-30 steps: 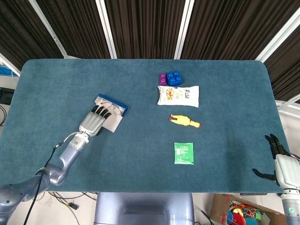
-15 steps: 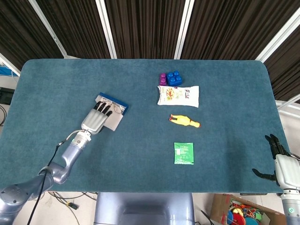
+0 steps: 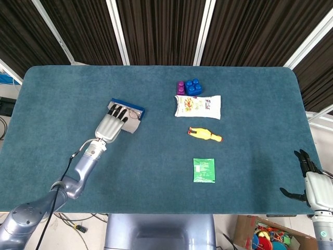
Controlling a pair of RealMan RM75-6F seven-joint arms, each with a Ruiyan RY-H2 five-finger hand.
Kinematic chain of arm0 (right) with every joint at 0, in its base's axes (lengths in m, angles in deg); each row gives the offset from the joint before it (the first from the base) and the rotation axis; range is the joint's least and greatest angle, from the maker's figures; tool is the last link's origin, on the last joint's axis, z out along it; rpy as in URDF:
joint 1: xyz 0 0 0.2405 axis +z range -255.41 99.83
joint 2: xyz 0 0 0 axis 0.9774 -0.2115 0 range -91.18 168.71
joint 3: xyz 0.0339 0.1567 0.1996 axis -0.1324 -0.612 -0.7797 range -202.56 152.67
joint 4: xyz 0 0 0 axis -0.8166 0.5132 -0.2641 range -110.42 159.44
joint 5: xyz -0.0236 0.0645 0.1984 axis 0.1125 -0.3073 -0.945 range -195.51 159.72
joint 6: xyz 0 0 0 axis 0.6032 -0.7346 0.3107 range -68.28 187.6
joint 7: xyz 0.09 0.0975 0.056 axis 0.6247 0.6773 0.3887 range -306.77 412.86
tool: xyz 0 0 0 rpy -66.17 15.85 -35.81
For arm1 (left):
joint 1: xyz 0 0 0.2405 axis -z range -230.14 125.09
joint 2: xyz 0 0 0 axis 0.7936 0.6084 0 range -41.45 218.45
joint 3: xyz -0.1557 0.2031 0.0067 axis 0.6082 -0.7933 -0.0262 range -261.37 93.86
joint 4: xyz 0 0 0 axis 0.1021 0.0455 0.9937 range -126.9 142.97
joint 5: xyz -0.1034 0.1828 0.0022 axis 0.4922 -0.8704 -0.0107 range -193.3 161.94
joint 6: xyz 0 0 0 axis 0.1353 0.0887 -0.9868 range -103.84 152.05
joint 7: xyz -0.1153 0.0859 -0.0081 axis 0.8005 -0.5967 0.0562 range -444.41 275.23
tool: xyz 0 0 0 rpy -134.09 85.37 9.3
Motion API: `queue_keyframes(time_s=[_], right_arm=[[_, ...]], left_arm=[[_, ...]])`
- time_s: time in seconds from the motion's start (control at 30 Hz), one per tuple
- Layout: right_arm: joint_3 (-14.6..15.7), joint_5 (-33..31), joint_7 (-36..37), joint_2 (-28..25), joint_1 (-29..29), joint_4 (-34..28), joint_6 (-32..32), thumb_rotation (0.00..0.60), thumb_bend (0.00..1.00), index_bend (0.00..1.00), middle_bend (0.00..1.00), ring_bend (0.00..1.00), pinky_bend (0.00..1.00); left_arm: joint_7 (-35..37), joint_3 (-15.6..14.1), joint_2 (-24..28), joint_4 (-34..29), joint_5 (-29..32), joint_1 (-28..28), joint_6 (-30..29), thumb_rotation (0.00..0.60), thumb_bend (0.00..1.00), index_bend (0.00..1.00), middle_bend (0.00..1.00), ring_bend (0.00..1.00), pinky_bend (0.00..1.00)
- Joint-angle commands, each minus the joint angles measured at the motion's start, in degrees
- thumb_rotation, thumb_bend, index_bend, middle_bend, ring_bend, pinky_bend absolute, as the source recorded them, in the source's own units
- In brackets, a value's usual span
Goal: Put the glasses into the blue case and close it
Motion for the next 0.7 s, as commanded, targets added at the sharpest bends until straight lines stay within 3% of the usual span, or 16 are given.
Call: queue_keyframes(time_s=[0.03,0.3,0.7], right_arm=[[-0.1,-0.1,0.2,0.0,0.0,-0.1,0.0,0.6,0.17,0.07,0.01,0.16,0.29],[0.0,-0.2,0.3,-0.1,-0.1,-0.1,0.0,0.6,0.17,0.07,0.01,0.16,0.29],[-0.1,-0.9,0.3,-0.4,0.0,-0.6,0.7,0.6,0.17,0.07,0.01,0.17,0.29]], left_arm=[[0.2,0.4,-0.9,2.4,-0.6,1.3,-0.3,0.6,0.41,0.35,0.15,0.05,0.1],[3.5,1.7,-4.7,9.7,0.4,3.0,2.5,0.6,0.41,0.37,0.16,0.05,0.1],[7.4,0.6,-6.6,14.4,-0.4,1.6,2.7,0.6,0.41,0.46,0.15,0.05,0.1]])
